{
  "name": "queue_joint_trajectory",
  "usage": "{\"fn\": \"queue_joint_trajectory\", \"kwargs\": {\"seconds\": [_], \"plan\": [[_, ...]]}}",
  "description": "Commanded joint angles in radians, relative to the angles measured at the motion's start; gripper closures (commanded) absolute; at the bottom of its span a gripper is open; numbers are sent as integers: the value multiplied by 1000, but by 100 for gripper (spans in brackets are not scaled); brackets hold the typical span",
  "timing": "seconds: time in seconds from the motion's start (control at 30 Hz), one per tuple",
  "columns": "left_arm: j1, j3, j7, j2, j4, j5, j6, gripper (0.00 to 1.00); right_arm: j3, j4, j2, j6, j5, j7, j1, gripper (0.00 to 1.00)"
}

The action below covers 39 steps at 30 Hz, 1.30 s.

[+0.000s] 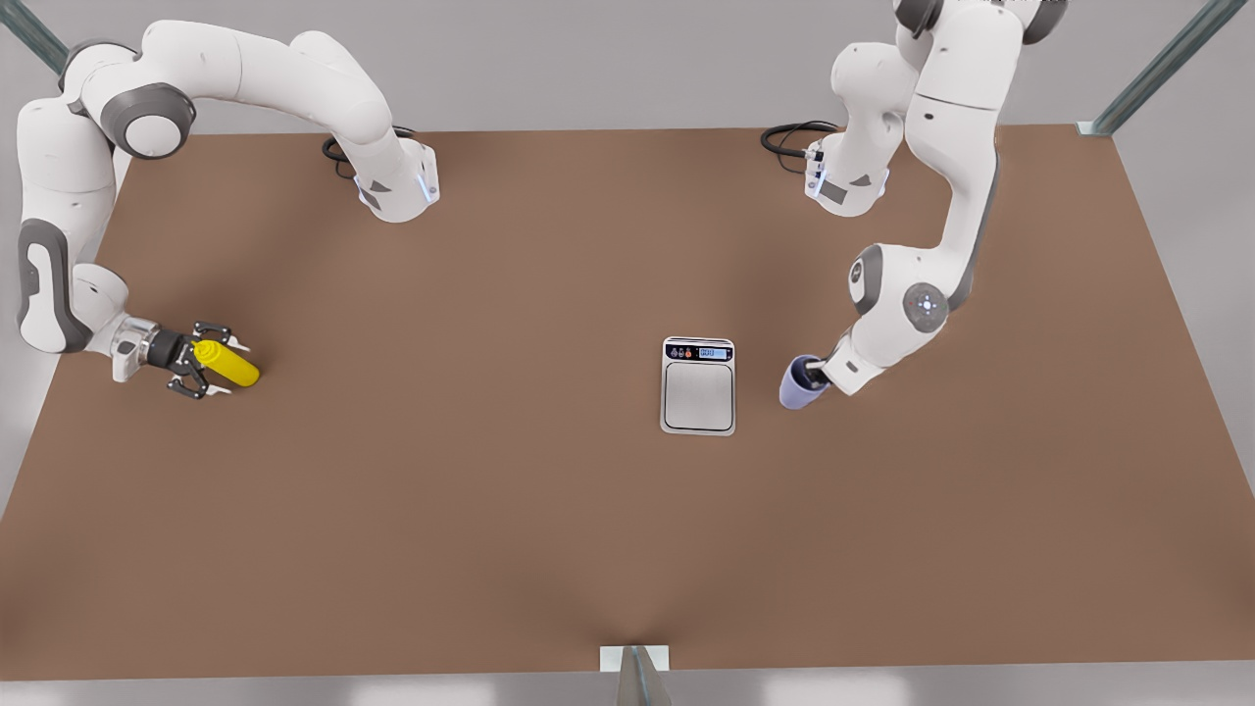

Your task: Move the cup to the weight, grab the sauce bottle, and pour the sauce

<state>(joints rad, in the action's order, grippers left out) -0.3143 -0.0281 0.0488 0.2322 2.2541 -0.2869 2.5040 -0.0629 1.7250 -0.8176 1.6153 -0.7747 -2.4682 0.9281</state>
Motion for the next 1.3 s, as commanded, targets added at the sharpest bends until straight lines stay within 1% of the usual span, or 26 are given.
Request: {"fn": "queue_joint_trajectory", "kwargs": {"seconds": [0.0,0.1,0.2,0.23,0.27,0.33,0.43,0.5,0.53,0.57,0.6,0.63,0.67,0.7,0.73,0.8,0.97,1.07,1.27], "plan": [[-3,0,5,2,-2,-64,-1,79,0,1,0,0,0,0,0,0],[-78,0,132,50,-84,-63,-11,79,-6,4,-8,-2,2,0,0,0],[-163,-1,259,75,-123,-61,-14,79,-6,7,-8,-2,2,-2,0,0],[-180,-1,287,75,-127,-61,-14,79,-8,7,-8,-2,2,-2,-2,13],[-196,-1,312,75,-128,-60,-13,79,-6,7,-8,-2,2,-2,-2,20],[-238,-1,376,96,-153,-57,-8,79,-8,7,-8,-2,2,0,-2,29],[-284,-4,421,128,-173,-52,-13,79,-8,5,-8,-2,2,0,0,37],[-301,-6,422,147,-173,-51,-8,79,-6,5,-8,-2,2,0,0,38],[-301,-6,424,159,-174,-51,-5,72,-6,5,-8,-2,2,0,0,40],[-301,-6,424,162,-174,-51,-5,56,-8,5,-8,-2,2,0,0,40],[-301,-6,424,164,-174,-51,-5,50,-8,7,-8,-2,2,0,0,40],[-301,-6,424,164,-182,-51,-8,33,-8,7,-8,-2,2,0,0,40],[-301,-6,444,164,-202,-51,-14,26,-6,5,-8,-2,2,2,0,41],[-301,-6,457,170,-214,-51,-16,8,-6,5,-8,-2,2,2,0,41],[-301,-6,461,170,-215,-51,-16,0,-6,4,-8,-2,0,2,0,41],[-301,-7,471,170,-245,-51,-53,0,-6,2,-8,-2,2,2,0,41],[-302,-10,468,183,-243,-41,-56,0,-15,-2,9,-6,2,32,0,42],[-302,-10,468,182,-242,-20,-60,0,-52,-30,84,0,8,153,-15,42],[-301,-10,465,179,-242,-20,-63,0,-51,-47,192,9,26,262,-66,42]]}}
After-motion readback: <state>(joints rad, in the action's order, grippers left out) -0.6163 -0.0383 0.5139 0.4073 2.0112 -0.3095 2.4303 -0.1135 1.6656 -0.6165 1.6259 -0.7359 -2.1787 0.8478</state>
